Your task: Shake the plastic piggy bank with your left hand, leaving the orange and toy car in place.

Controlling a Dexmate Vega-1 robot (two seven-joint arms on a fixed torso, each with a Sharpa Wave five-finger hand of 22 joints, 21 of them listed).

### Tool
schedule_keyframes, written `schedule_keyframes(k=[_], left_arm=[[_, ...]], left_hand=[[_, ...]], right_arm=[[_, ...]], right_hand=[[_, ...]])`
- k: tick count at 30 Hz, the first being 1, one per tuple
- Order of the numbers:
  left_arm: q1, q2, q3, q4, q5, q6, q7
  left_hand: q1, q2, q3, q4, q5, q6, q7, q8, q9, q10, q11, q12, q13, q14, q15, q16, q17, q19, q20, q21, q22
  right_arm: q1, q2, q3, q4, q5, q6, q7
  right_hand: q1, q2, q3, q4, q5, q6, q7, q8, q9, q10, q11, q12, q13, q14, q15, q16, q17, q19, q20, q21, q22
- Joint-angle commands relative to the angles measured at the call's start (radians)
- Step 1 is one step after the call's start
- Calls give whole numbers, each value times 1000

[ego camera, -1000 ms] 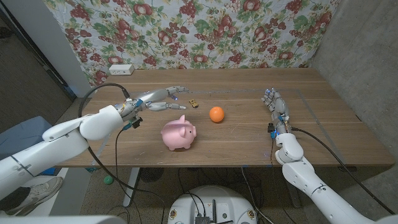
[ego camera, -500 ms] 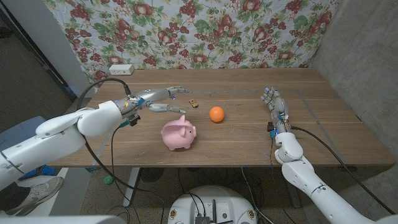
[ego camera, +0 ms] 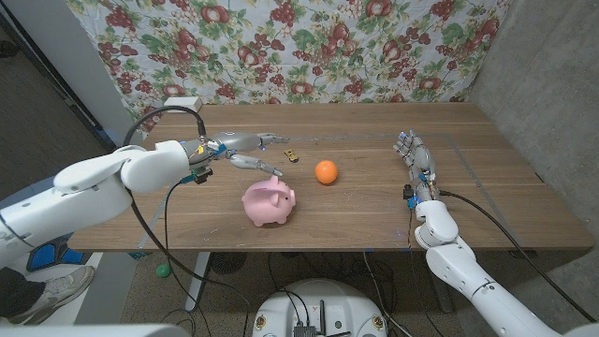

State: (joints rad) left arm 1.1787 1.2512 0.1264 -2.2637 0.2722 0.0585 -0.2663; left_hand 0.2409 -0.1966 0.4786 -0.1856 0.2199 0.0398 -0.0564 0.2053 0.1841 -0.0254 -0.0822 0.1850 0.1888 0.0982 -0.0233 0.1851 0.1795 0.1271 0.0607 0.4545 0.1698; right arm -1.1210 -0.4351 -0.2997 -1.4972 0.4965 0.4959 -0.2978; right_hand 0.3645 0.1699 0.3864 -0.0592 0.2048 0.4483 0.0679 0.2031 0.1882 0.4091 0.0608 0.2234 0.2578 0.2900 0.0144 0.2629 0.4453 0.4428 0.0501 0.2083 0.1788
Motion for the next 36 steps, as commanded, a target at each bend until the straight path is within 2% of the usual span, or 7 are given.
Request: schedule_keyframes(k=[1,4,6,9,16,26,36], left_arm=[[-115,46,100,-76,92,110,-110],[-144,53,124,-98,113,136,-150],[-189,68,148,-74,102,34,-181],[-190,75,147,-89,111,51,-195],[-153,102,135,-139,148,132,-202],[-73,151,110,-210,231,262,-175],[-44,139,163,-267,391,404,-199]], left_hand=[[19,-1,-11,2,10,2,11,8,4,3,-23,4,1,-4,-5,2,1,0,-3,-6,3],[33,-1,-24,2,16,-9,-2,6,4,6,-10,7,1,-9,-10,0,1,0,-4,-15,3],[51,-2,-44,2,25,-12,-37,8,4,17,9,12,2,-12,-9,1,1,-7,-6,-30,3],[59,-3,-54,2,29,-12,-44,10,4,24,13,14,2,-19,-6,-1,1,-18,-6,-40,3],[86,-3,-96,4,42,-12,32,14,5,44,22,19,3,-35,-8,-1,1,-15,-14,-61,3],[100,-2,-114,5,46,0,43,21,5,40,26,15,3,-40,-7,-1,1,-12,-17,-71,3],[114,2,-126,5,48,-5,47,21,6,38,30,13,3,-42,-3,0,0,8,-13,-72,3]], right_arm=[[-22,-7,8,-21,-5,-8,-13],[-23,-6,9,-20,-3,-8,-12],[-24,-5,9,-19,-3,-6,-12],[-24,-3,10,-17,-4,0,-10],[-21,-7,10,-25,-11,-5,-11],[-17,-10,5,-33,-15,-16,-9],[-19,-16,7,-42,-14,-21,-8]], right_hand=[[-10,0,1,7,0,7,2,0,6,12,4,6,4,8,0,7,3,9,0,7,3],[-13,0,1,8,0,7,1,-1,6,11,4,6,4,9,-1,7,3,9,0,7,3],[-14,-1,1,9,-1,6,2,-1,6,11,4,6,5,9,0,7,3,9,1,7,3],[-16,-1,0,9,-1,6,2,-1,6,12,4,7,5,10,-1,8,3,9,1,7,3],[-20,-1,0,11,-2,6,2,-1,6,12,3,7,6,11,0,8,3,11,2,8,3],[-27,-1,-1,13,-3,4,1,-2,6,14,6,7,7,13,2,8,3,12,3,8,3],[-32,-1,-1,15,-4,2,0,-2,6,14,4,7,8,14,1,8,3,13,3,8,3]])
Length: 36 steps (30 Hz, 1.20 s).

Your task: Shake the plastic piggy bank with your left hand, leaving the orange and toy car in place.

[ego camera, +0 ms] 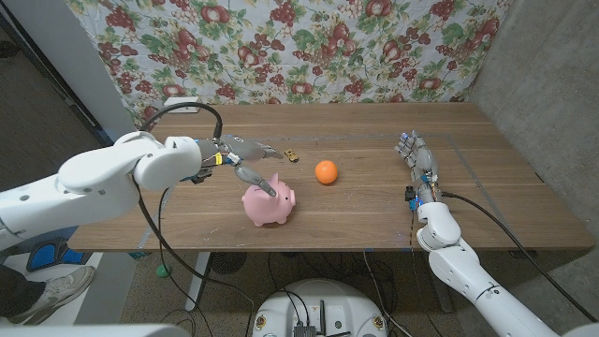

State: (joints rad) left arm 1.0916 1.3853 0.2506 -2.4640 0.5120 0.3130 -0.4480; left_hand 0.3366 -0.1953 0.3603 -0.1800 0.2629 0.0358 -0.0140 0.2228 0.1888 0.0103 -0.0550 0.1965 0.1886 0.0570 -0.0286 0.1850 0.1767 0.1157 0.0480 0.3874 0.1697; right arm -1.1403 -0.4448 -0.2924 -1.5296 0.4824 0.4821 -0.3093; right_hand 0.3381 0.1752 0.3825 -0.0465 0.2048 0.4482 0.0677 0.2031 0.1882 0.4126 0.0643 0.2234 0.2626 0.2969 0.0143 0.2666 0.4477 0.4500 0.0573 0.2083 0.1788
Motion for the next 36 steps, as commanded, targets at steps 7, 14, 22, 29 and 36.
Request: schedule_keyframes(k=[7,14,22,29,36], left_arm=[[45,-20,68,-67,198,174,-44],[33,-31,71,-62,171,159,-87],[7,-60,113,-67,215,192,-155],[-1,-81,134,-58,241,198,-177],[-52,-123,174,-26,254,172,-238]], left_hand=[[26,2,-13,0,5,0,3,5,1,5,0,2,4,3,0,2,3,23,0,-8,4],[34,3,-20,0,6,5,-7,8,1,6,0,2,4,3,2,2,3,27,2,-11,4],[41,1,-29,1,7,5,-8,8,1,9,-1,3,4,9,8,4,3,28,3,-16,4],[46,0,-40,2,7,10,-11,11,1,14,-2,4,4,18,8,7,3,37,5,-18,4],[50,-1,-47,3,8,12,-12,12,1,14,-1,4,4,18,9,6,3,37,5,-22,4]], right_arm=[[-5,-4,2,-5,1,6,7],[-14,0,8,-10,-14,28,-4],[-18,-4,11,-22,-19,19,-9],[-25,-3,18,-28,-30,28,-20],[-27,2,22,-28,-44,39,-30]], right_hand=[[-9,-7,3,2,-5,2,-1,-3,6,11,2,7,4,10,2,6,2,7,-5,8,3],[-12,-6,4,2,-5,1,0,-3,6,12,2,7,5,18,2,9,3,11,-5,9,3],[-13,-6,6,1,-5,0,-2,-3,6,16,2,9,7,22,1,12,4,15,-6,10,3],[-15,-6,7,1,-6,-4,-5,-4,6,17,1,9,8,26,-1,13,5,16,-6,10,4],[-16,-6,8,0,-6,-5,-5,-4,6,18,-1,9,9,32,0,16,6,21,-7,12,4]])
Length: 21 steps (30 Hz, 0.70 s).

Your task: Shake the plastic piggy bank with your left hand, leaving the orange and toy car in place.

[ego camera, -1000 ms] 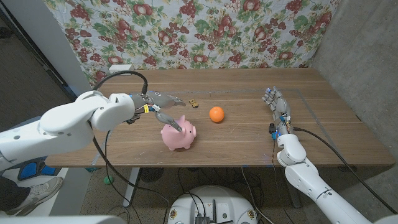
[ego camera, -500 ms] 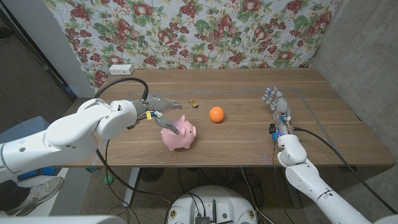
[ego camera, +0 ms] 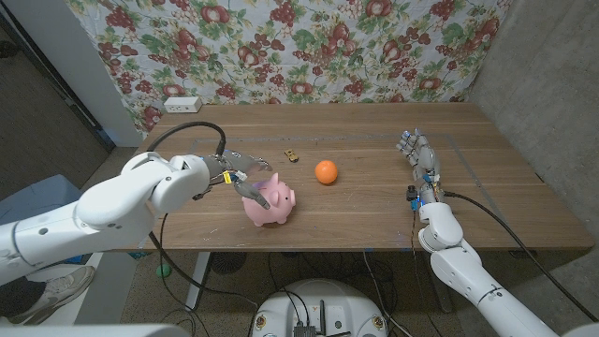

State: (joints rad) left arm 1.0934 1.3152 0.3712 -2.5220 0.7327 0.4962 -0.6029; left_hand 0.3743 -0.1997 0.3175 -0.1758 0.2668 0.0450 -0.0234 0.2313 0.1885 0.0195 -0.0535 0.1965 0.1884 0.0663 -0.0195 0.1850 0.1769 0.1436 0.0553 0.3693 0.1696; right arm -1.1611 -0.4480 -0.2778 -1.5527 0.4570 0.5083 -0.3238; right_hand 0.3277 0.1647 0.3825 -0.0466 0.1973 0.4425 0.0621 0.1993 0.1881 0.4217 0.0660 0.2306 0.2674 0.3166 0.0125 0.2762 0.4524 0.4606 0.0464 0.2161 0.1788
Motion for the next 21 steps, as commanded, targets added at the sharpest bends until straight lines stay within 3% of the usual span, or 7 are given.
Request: schedule_keyframes(k=[1,21], left_arm=[[-58,-57,57,35,35,-13,-89],[-76,-118,106,90,98,-58,-114]], left_hand=[[12,4,-5,-1,4,3,-3,3,1,5,-2,4,4,9,0,6,3,9,-2,-5,4],[22,6,-22,0,5,7,-5,5,1,6,-4,3,4,13,-1,6,3,17,-2,-12,5]], right_arm=[[-6,8,9,-5,-15,13,-17],[-17,12,14,0,-22,28,-18]], right_hand=[[-6,4,8,0,2,0,0,-1,6,8,0,2,4,13,0,7,2,11,4,5,4],[-9,4,10,-2,1,-1,-4,0,6,8,-3,2,7,20,5,11,5,15,5,5,4]])
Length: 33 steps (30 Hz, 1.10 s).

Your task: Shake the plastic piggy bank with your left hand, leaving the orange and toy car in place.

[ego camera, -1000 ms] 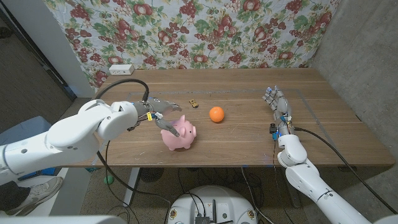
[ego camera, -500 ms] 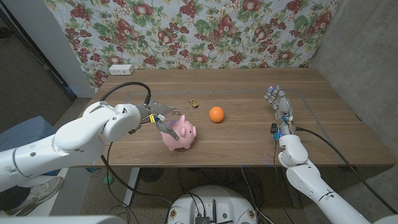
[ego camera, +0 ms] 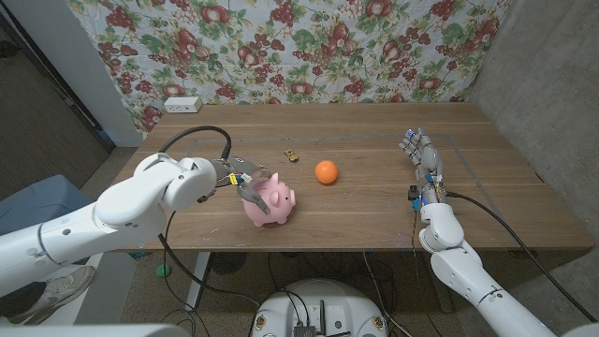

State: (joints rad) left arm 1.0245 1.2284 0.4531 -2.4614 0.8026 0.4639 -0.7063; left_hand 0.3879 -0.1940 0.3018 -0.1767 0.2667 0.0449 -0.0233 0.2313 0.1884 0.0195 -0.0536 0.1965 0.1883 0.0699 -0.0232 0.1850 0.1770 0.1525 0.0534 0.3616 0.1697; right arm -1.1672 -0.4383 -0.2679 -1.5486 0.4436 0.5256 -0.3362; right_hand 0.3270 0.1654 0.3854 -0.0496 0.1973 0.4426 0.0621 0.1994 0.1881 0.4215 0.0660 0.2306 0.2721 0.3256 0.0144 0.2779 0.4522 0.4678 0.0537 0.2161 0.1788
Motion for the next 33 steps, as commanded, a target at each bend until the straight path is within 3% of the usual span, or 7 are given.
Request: schedule_keyframes(k=[1,9,19,25,29,33], left_arm=[[-5,-33,25,32,29,-27,-10],[16,-60,52,45,144,-12,16],[34,-99,36,92,111,-18,47],[46,-104,8,137,-10,-47,90],[49,-95,-33,183,-173,-117,135],[43,-85,-33,209,-237,-147,176]], left_hand=[[9,1,-7,1,5,8,-5,6,1,6,-5,3,4,9,3,6,3,8,0,-5,5],[18,5,-13,2,5,7,-4,5,2,6,-7,2,4,13,4,7,3,12,2,-8,5],[46,27,-9,3,-1,-17,-15,-3,2,-3,-5,-1,5,16,6,6,2,34,11,-10,6],[67,42,-2,4,-8,-27,-17,-5,2,-9,-2,-3,5,21,16,6,2,52,15,-10,6],[92,53,5,4,-19,-12,-20,3,3,5,-7,3,5,31,6,7,1,66,5,-13,7],[109,60,10,3,-26,3,-27,10,3,22,-1,8,5,36,3,8,1,71,-5,-16,7]], right_arm=[[-13,2,5,-5,-11,12,-8],[-25,-3,11,-17,-18,18,-10],[-27,-5,14,-22,-22,17,-8],[-34,-11,18,-37,-37,11,-17],[-39,-11,21,-44,-41,10,-23],[-47,-12,28,-50,-43,19,-24]], right_hand=[[-9,3,7,1,1,-1,-3,0,6,9,-3,2,2,11,2,9,5,8,-2,5,4],[-11,1,8,0,1,1,-3,1,6,10,-1,2,4,12,4,9,7,10,0,6,5],[-15,0,8,0,0,2,-3,2,6,13,-1,3,4,13,6,10,8,10,1,5,5],[-16,0,8,-1,0,3,-2,2,6,12,-2,3,5,15,7,11,8,11,2,6,5],[-17,-1,8,-1,0,3,-2,2,6,12,-2,2,5,16,8,11,9,13,3,6,5],[-18,-1,8,-1,0,4,-1,3,6,12,-3,2,5,18,7,12,9,14,4,6,5]])
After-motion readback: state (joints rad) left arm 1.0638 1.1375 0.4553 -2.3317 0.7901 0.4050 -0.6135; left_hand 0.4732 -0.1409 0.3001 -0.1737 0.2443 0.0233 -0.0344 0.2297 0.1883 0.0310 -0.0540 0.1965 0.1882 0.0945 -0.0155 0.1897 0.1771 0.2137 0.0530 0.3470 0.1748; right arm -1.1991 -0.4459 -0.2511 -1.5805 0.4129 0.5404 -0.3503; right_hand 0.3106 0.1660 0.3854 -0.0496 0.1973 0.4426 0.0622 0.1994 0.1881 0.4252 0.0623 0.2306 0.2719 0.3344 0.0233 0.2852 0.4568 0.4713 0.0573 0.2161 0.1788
